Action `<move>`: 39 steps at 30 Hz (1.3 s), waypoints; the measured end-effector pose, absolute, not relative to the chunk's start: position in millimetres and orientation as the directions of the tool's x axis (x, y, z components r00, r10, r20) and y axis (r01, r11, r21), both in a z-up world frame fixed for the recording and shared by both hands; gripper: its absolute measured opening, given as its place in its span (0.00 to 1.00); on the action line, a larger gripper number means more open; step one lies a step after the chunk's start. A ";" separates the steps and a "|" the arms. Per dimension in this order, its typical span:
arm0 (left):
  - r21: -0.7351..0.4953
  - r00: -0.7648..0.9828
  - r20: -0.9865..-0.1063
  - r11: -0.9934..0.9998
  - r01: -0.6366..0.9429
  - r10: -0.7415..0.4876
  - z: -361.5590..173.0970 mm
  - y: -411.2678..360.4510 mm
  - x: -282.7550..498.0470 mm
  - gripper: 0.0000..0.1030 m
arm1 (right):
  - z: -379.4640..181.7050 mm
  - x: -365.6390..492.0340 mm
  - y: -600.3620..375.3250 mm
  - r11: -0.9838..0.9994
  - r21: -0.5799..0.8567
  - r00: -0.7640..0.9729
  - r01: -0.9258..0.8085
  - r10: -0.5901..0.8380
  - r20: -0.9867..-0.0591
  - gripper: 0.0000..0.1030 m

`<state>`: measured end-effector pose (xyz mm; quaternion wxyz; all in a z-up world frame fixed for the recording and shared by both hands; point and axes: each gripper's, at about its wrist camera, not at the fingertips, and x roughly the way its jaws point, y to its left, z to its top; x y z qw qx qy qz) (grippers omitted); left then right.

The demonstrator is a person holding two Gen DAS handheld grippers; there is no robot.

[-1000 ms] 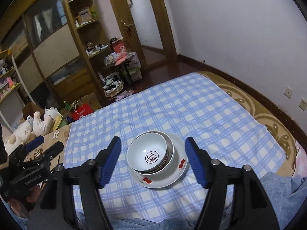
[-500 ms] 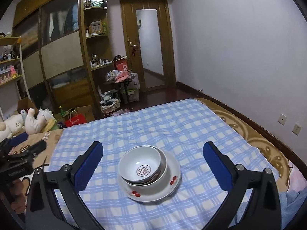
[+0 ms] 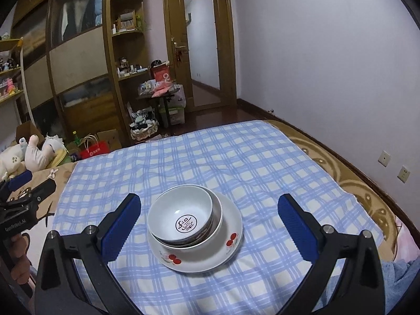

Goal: Organize plates and bowls

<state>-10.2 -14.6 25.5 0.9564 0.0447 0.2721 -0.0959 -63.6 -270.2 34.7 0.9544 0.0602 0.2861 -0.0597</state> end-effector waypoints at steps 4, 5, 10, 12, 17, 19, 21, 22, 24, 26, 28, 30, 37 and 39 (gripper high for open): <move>0.050 0.832 -0.535 0.978 0.205 -0.147 18.3 -19.7 -8.7 0.91 | 34.0 -62.7 -270.7 0.985 0.089 0.833 0.148 -0.076 -0.548 1.00; 0.052 0.832 -0.537 0.978 0.201 -0.142 17.1 -19.8 -8.7 0.91 | 34.0 -63.3 -270.3 0.985 0.083 0.835 0.151 -0.082 -0.544 1.00; 0.050 0.823 -0.554 0.982 0.184 -0.126 10.5 -16.9 -7.9 0.91 | 33.0 -62.5 -268.2 0.985 0.073 0.830 0.155 -0.090 -0.550 1.00; 0.057 0.823 -0.555 0.982 0.181 -0.119 8.9 -16.1 -8.0 0.91 | 33.1 -62.4 -268.2 0.985 0.074 0.831 0.154 -0.089 -0.550 1.00; 0.051 0.810 -0.575 0.983 0.174 -0.113 6.4 -15.0 -7.5 0.91 | 32.8 -61.9 -267.8 0.985 0.066 0.829 0.161 -0.099 -0.551 1.00; 0.048 0.809 -0.578 0.985 0.168 -0.110 6.4 -13.9 -7.6 0.91 | 32.7 -61.5 -267.7 0.986 0.058 0.834 0.158 -0.102 -0.543 1.00; 0.049 0.810 -0.577 0.986 0.159 -0.102 6.9 -12.8 -7.6 0.91 | 31.1 -60.0 -267.4 0.987 0.047 0.832 0.156 -0.105 -0.545 1.00; 0.048 0.810 -0.578 0.987 0.153 -0.098 6.7 -11.8 -7.3 0.91 | 30.0 -59.0 -267.4 0.987 0.044 0.830 0.155 -0.106 -0.548 1.00; 0.044 0.809 -0.580 0.988 0.146 -0.094 6.4 -10.6 -6.8 0.91 | 28.7 -59.2 -267.1 0.987 0.041 0.829 0.154 -0.107 -0.549 1.00; 0.046 0.812 -0.579 0.991 0.123 -0.074 5.8 -8.9 -6.1 0.91 | 28.8 -59.8 -267.5 0.986 0.035 0.829 0.164 -0.119 -0.547 1.00; 0.038 0.812 -0.579 0.993 0.115 -0.072 5.4 -6.8 -5.5 0.91 | 30.1 -61.5 -267.0 0.984 0.030 0.833 0.174 -0.131 -0.537 1.00; 0.033 0.812 -0.580 0.994 0.106 -0.068 5.5 -5.2 -4.8 0.91 | 31.5 -62.8 -267.1 0.983 0.030 0.835 0.180 -0.137 -0.533 1.00; 0.034 0.810 -0.581 0.993 0.116 -0.075 5.1 -4.6 -4.5 0.91 | 32.0 -63.6 -267.3 0.983 0.028 0.833 0.184 -0.141 -0.535 1.00; 0.039 0.811 -0.581 0.992 0.118 -0.074 5.3 -5.3 -4.4 0.91 | 32.0 -63.5 -267.2 0.983 0.027 0.832 0.184 -0.141 -0.537 1.00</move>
